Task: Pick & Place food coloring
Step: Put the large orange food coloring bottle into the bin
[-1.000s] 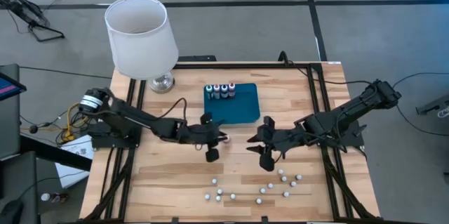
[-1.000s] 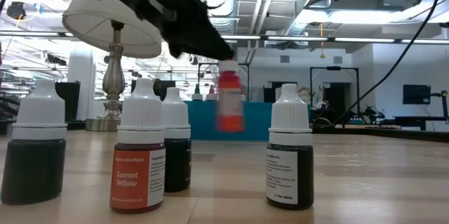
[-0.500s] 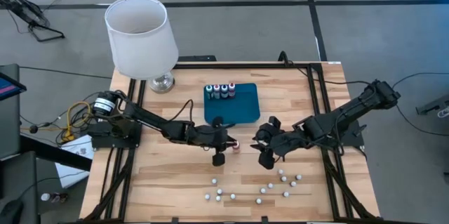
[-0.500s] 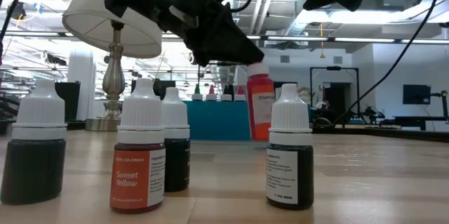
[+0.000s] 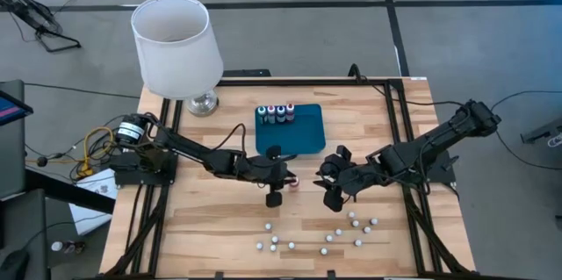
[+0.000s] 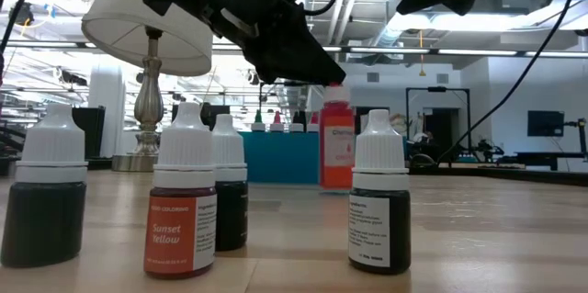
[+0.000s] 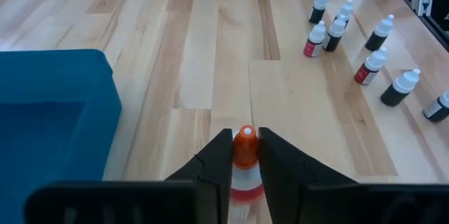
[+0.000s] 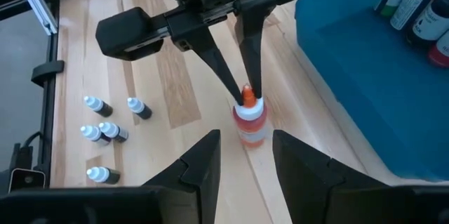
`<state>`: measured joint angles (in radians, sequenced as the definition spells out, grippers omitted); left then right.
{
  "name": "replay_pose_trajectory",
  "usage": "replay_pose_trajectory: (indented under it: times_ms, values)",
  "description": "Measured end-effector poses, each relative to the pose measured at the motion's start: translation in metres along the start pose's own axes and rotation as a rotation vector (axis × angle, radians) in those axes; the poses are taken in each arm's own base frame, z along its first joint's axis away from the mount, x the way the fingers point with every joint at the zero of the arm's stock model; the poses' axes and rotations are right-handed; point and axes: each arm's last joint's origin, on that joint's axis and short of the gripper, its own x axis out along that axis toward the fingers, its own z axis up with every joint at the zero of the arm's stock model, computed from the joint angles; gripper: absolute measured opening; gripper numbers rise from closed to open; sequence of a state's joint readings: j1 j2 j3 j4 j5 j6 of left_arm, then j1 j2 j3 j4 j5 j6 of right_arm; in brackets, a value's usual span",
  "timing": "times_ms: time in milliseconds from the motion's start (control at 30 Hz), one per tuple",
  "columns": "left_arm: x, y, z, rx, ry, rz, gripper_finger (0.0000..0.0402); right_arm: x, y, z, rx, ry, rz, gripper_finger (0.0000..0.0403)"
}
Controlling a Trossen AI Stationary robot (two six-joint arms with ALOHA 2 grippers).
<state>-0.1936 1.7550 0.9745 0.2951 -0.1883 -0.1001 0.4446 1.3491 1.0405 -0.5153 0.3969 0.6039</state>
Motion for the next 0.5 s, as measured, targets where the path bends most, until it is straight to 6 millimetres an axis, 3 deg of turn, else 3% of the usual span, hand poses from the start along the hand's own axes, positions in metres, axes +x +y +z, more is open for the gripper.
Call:
replay_pose_trajectory:
  times_ms: [333, 500]
  values:
    - [0.0, 0.0, 0.001, -0.002, -0.009, 0.0, 0.0106, 0.0, 0.0, 0.0, 0.0, 0.0, 0.001, 0.012]
    - [-0.004, 0.002, 0.012, -0.022, -0.084, -0.012, 0.0113, 0.006, -0.002, -0.001, -0.002, -0.011, -0.004, 0.012]
